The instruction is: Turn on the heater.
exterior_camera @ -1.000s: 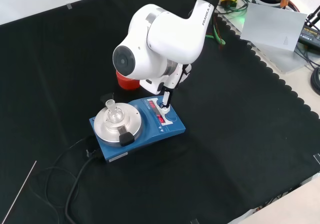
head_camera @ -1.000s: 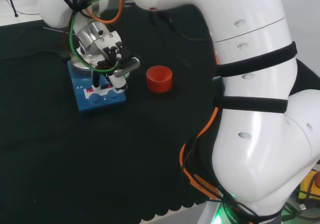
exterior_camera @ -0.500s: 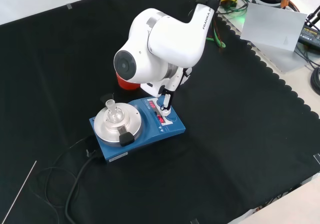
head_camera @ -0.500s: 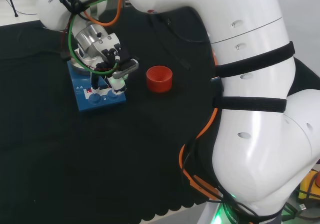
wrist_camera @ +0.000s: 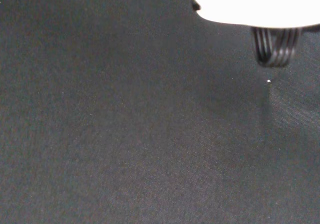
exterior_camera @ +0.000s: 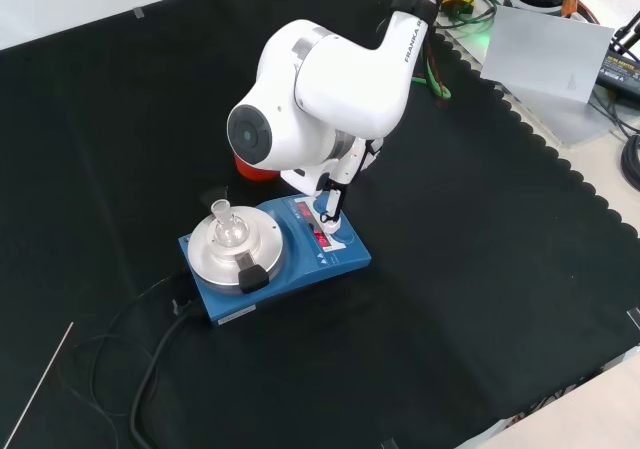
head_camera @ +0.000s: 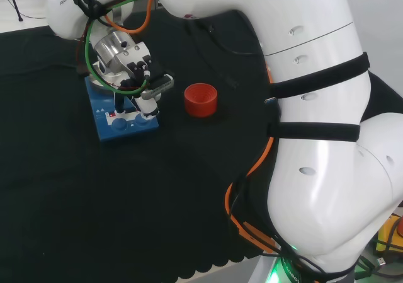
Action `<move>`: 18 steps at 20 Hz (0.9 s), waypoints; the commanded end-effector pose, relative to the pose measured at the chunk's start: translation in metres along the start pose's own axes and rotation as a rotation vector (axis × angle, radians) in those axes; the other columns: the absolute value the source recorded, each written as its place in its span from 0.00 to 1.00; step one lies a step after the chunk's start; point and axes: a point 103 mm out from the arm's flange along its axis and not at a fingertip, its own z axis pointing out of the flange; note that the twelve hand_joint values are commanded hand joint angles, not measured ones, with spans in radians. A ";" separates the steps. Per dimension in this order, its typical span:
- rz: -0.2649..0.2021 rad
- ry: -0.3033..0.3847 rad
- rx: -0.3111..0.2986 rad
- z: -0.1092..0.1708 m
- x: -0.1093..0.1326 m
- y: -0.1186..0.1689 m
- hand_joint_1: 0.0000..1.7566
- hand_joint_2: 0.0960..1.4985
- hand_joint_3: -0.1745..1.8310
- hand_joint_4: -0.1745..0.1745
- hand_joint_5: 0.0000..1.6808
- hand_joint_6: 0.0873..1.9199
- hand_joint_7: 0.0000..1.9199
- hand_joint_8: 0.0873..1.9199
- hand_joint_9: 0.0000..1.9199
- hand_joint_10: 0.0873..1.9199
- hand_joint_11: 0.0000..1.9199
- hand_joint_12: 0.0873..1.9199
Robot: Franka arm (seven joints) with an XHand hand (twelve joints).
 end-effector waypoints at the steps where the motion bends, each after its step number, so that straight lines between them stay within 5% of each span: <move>1: -0.002 0.001 0.000 0.000 0.000 -0.001 0.92 0.22 0.81 0.46 0.20 0.02 0.96 0.98 1.00 0.88 0.91 0.76; 18: -0.012 0.016 -0.011 0.000 -0.001 -0.013 0.92 0.22 0.81 0.46 0.21 0.02 0.96 0.97 1.00 0.88 0.91 0.76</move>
